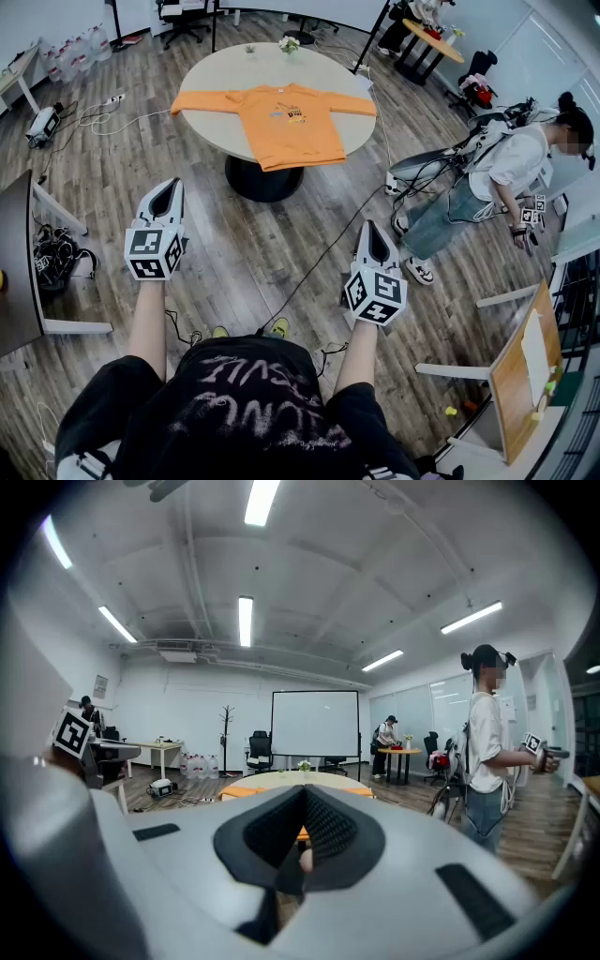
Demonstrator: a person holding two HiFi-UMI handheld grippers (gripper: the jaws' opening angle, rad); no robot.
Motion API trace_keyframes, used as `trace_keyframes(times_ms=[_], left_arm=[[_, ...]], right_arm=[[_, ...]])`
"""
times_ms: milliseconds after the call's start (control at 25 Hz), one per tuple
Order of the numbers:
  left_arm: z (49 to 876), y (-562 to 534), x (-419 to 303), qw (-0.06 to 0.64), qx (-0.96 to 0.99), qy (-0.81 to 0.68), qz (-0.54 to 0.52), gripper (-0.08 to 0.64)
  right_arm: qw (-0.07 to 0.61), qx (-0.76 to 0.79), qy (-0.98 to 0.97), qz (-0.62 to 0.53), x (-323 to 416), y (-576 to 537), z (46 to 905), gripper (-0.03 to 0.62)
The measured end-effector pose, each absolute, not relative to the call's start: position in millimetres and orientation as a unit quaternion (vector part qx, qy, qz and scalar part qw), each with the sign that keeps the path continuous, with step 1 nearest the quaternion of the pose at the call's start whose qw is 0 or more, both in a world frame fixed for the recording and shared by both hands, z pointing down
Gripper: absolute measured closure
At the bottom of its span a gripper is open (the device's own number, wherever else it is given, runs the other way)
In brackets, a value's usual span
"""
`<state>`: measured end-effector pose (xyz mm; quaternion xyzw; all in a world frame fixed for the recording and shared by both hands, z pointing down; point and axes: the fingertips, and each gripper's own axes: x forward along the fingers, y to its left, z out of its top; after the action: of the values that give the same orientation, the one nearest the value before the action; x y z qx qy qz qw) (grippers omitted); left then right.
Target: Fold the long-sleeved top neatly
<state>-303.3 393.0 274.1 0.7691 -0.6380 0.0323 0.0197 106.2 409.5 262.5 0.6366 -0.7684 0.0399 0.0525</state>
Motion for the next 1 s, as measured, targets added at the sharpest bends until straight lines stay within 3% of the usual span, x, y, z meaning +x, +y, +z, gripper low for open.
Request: trace_keyframes(times_ms=[1000], left_arm=[[283.9, 384.6, -288.6, 0.026, 0.772, -0.634, 0.048, 0.551]], right_arm=[[0.045, 0.621, -0.781, 0.045, 95.5, 400.4, 270.3, 0.588]])
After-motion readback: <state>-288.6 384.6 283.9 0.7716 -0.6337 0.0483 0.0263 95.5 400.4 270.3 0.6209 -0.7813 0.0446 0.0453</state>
